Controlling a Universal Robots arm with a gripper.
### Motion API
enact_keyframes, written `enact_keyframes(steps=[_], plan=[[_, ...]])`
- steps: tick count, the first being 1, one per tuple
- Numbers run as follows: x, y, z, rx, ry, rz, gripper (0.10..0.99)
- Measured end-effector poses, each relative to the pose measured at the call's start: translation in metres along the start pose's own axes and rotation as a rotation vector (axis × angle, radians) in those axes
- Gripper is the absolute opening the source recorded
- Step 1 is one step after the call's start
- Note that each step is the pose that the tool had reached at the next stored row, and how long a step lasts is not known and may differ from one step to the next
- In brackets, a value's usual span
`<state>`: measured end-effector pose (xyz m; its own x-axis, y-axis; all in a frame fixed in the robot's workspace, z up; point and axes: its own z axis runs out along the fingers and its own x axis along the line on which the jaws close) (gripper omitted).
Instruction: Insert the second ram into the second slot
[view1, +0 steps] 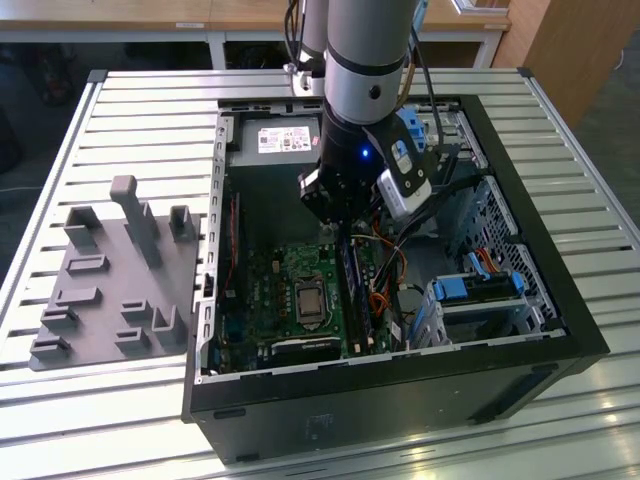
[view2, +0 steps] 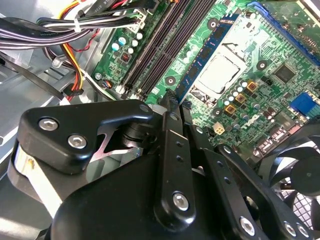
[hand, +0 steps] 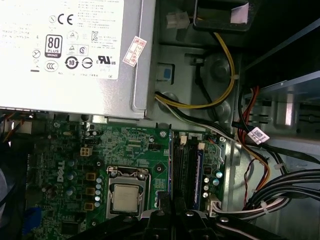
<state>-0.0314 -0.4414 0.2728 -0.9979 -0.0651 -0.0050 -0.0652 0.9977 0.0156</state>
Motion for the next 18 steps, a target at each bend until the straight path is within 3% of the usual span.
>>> enact_keyframes(steps=[14, 18], plan=[[-0.001, -0.002, 0.0083, 0.002, 0.0002, 0.003, 0.137], [-0.001, -0.0021, 0.0091, 0.012, 0.0007, 0.003, 0.137]])
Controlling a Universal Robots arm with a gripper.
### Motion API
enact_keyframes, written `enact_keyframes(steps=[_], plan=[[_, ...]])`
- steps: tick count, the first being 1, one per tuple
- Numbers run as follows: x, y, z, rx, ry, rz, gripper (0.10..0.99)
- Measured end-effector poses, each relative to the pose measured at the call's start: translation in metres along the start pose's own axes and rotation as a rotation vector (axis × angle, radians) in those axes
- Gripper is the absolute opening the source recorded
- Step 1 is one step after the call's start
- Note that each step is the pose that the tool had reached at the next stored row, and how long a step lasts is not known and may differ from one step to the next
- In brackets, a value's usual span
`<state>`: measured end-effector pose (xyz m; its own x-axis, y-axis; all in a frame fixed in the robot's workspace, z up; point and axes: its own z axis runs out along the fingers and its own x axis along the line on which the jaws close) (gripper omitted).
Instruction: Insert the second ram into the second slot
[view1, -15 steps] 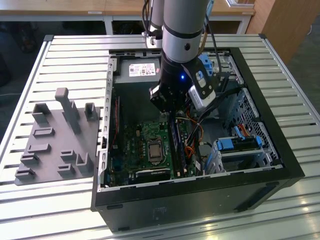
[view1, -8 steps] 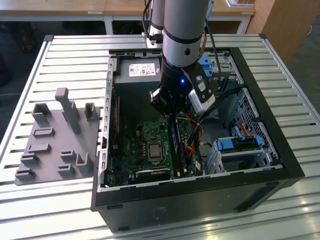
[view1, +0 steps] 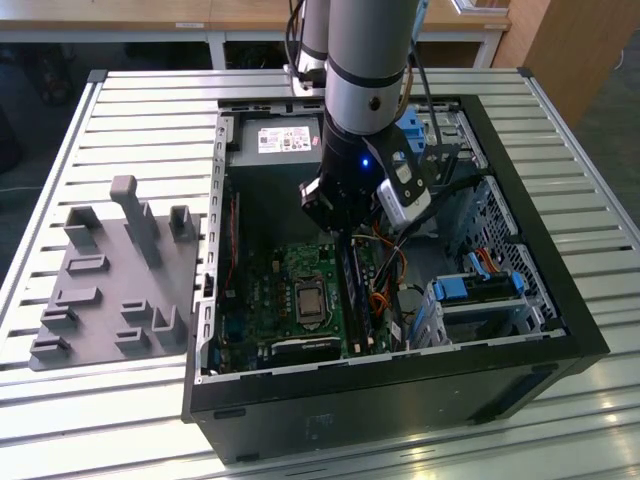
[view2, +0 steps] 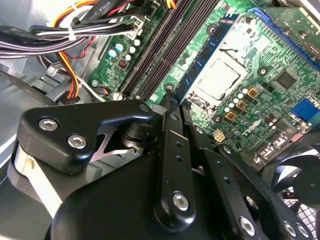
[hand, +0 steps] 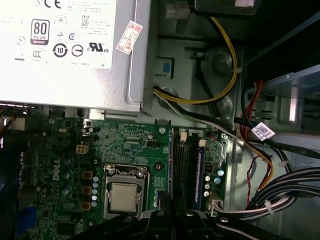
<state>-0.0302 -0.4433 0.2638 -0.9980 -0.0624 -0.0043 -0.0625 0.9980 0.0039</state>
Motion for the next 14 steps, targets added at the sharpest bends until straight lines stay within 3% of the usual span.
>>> enact_keyframes(steps=[14], plan=[[0.0006, -0.0064, 0.0024, 0.001, 0.0002, 0.01, 0.137]])
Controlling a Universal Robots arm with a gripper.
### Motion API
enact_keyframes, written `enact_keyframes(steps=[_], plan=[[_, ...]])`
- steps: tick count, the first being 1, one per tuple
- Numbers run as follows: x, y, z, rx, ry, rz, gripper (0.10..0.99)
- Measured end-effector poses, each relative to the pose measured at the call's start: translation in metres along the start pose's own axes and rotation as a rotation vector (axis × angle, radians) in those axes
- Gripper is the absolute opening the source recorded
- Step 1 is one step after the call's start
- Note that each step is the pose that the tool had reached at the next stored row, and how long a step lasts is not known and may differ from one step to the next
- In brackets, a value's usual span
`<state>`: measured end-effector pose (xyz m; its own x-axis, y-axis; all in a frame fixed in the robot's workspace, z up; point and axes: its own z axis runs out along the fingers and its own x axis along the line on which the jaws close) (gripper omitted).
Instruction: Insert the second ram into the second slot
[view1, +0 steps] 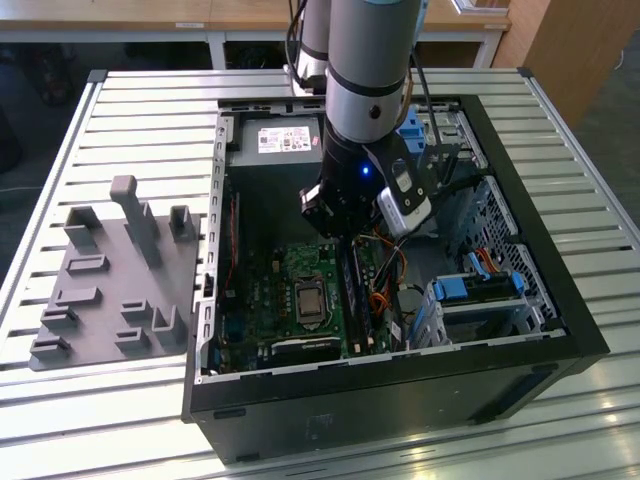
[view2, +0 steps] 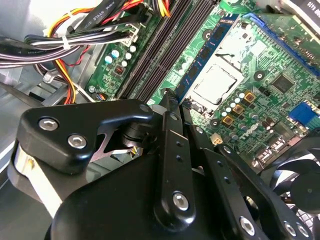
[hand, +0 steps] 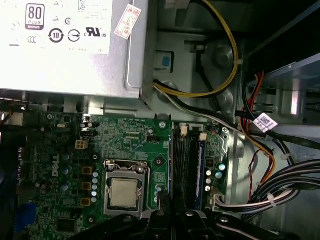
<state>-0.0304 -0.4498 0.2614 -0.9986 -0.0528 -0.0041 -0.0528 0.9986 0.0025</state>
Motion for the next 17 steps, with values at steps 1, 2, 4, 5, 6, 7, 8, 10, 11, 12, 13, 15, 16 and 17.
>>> enact_keyframes(steps=[1, 2, 4, 5, 6, 7, 8, 10, 11, 12, 13, 15, 16, 17], plan=[[0.0, -0.0008, 0.0001, 0.0, 0.0, 0.001, 0.137], [0.0001, -0.0016, 0.0002, 0.0, 0.0, 0.001, 0.137], [0.0002, -0.0024, 0.0007, 0.0, 0.0, 0.004, 0.137], [0.0002, -0.0025, 0.0009, 0.0, -0.0001, 0.012, 0.137], [0.0002, -0.0026, 0.0011, 0.0, -0.0001, 0.022, 0.137], [0.0001, -0.0026, 0.0014, 0.0, 0.0, 0.031, 0.137], [0.0001, -0.0026, 0.0021, 0.0, -0.0002, 0.04, 0.137], [0.0001, -0.003, 0.0041, 0.0, 0.0001, 0.043, 0.137], [0.0, -0.0032, 0.0055, 0.0, 0.0003, 0.044, 0.137], [-0.0002, -0.0033, 0.0069, 0.0, 0.0006, 0.044, 0.137], [-0.0004, -0.0034, 0.008, 0.0, 0.001, 0.044, 0.137], [-0.0009, -0.0037, 0.0095, 0.0, 0.002, 0.044, 0.137], [-0.0012, -0.0038, 0.0098, 0.0, 0.0024, 0.047, 0.137], [-0.0015, -0.0038, 0.0101, 0.0, 0.0027, 0.049, 0.137]])
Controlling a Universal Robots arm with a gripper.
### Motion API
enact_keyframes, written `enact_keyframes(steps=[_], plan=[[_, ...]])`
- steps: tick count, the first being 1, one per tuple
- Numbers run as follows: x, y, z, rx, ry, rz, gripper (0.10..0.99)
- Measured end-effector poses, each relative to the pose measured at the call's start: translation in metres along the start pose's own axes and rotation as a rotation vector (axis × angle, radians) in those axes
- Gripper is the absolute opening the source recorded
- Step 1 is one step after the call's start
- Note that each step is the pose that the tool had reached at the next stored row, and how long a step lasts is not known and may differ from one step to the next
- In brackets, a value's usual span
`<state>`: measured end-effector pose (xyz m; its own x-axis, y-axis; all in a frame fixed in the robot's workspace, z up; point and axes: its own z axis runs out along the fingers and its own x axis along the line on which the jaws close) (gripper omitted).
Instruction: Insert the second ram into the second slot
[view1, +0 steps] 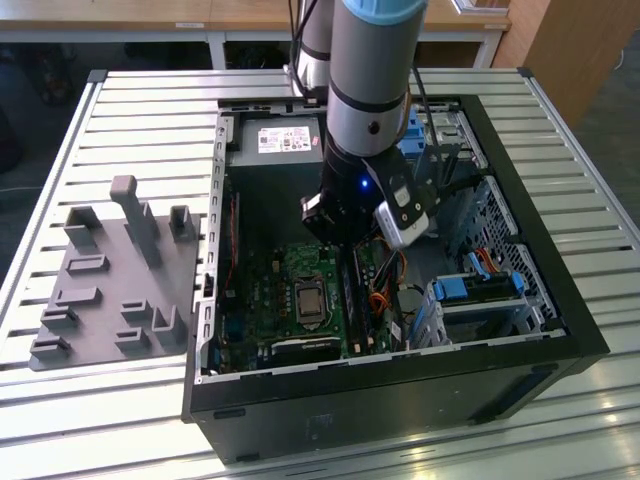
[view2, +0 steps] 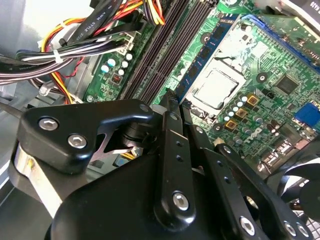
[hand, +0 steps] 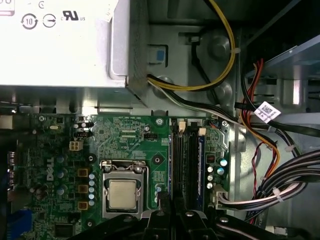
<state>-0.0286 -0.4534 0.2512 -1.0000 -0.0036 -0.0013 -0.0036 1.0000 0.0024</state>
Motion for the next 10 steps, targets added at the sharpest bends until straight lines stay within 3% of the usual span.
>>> enact_keyframes(steps=[10], plan=[[-0.0049, -0.0003, 0.0096, -0.003, 0.0085, 0.012, 0.137]])
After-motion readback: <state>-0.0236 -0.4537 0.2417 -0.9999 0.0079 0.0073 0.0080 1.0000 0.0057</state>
